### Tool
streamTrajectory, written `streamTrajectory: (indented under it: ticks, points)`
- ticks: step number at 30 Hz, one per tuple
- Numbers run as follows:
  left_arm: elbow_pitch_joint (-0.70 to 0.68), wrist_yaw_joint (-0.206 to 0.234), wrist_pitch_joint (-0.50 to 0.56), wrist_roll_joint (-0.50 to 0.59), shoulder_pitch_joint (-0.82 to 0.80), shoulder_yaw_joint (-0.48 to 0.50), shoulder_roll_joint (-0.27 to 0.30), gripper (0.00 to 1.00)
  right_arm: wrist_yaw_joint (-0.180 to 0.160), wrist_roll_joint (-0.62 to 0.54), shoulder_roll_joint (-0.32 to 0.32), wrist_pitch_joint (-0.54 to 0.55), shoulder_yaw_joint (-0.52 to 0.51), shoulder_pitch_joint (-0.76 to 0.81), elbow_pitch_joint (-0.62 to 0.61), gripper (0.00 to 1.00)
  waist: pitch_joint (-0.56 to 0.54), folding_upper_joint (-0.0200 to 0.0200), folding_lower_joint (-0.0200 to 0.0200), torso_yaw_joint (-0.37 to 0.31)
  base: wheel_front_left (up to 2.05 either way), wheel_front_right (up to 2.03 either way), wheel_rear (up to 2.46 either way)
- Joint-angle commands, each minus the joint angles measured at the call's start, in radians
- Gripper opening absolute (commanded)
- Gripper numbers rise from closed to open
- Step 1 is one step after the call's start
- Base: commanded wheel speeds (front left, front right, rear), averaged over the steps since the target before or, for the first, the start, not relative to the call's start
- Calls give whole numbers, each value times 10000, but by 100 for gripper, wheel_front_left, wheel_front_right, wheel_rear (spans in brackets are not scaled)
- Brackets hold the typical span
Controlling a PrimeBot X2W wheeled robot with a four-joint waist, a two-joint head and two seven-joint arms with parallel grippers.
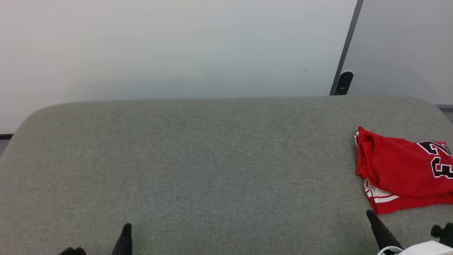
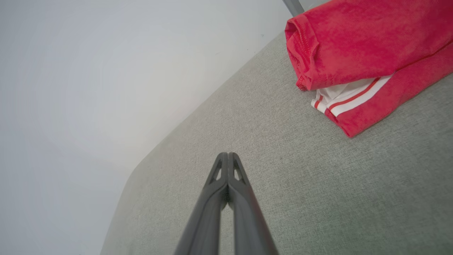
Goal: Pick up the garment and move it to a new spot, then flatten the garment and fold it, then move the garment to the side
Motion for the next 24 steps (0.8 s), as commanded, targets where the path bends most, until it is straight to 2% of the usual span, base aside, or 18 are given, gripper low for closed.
streamTrajectory:
  ticks: [1, 24]
  points:
    - [-61, -119, 47, -310, -249, 87, 18, 0, -3, 273, -22, -88, -49, -300, -43, 0, 6, 0, 0, -1, 0, 0, 0]
    - [372, -524, 686, -2895, -1016, 487, -249, 0, -5, 2696, 32, -420, -162, -938, 629, 0, 124, 0, 0, -13, 0, 0, 0]
